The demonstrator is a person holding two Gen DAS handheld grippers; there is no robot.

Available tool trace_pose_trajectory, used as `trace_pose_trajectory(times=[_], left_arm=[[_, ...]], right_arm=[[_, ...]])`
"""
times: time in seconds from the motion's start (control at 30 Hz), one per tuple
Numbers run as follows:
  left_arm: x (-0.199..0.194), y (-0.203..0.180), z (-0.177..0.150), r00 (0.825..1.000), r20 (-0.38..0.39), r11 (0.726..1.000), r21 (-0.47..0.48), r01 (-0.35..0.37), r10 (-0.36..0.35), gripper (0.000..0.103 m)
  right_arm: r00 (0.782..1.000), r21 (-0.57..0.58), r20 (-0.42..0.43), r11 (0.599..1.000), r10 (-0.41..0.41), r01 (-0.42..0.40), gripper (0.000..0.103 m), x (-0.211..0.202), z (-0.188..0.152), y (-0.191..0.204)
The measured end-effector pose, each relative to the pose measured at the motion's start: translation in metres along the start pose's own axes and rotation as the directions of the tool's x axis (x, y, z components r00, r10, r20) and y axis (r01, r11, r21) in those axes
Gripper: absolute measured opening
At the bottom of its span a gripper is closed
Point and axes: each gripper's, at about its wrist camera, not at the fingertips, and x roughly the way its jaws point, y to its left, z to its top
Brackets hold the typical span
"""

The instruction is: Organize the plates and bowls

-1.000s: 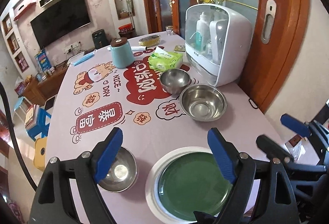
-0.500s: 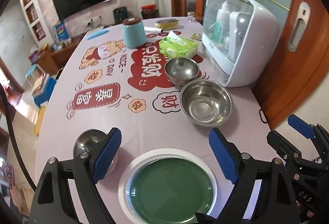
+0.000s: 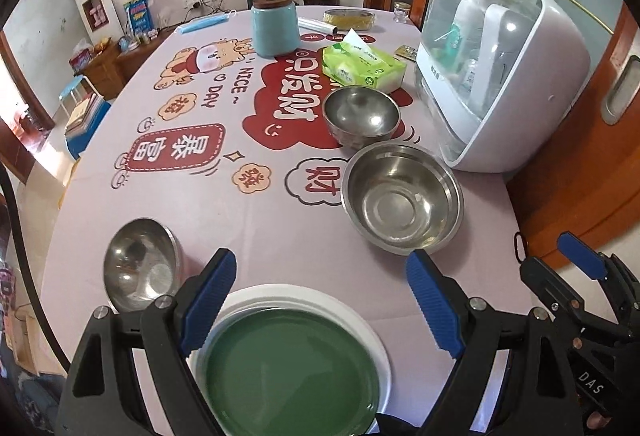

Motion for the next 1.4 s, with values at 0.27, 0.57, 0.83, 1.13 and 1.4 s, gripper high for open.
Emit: trace_pose_trajectory(times=[0.27, 0.57, 0.83, 1.13, 1.4], left_arm=[[0.034, -0.008, 0.006, 0.998, -0.024, 0.998, -0.034, 0.057, -0.058, 0.086], [0.081, -0.008, 0.006, 0.990, -0.071, 0.989, -0.097, 0.115, -0.122, 0.086], [0.118, -0.013, 0.010, 0.984, -0.086, 0.983, -0.116, 0.145, -0.155, 0.086], [0.143, -0.021, 0.011, 0.975, -0.123, 0.979, -0.111, 0.170, -0.183, 0.076], [0.155, -0.025, 0.011, 0.968, -0.162, 0.977, -0.114, 0.177, -0.194, 0.048]], right_arm=[[0.998, 0.024, -0.033, 0.998, 0.052, -0.051, 0.070, 0.031, 0.002, -0.012], [0.992, 0.077, -0.097, 0.994, 0.086, -0.079, 0.070, 0.072, 0.001, -0.024], [0.983, 0.142, -0.109, 0.981, 0.149, -0.133, 0.069, 0.104, -0.008, -0.034], [0.979, 0.176, -0.133, 0.976, 0.154, -0.129, 0.048, 0.124, -0.011, -0.043], [0.979, 0.182, -0.129, 0.974, 0.157, -0.132, 0.036, 0.129, -0.011, -0.047]])
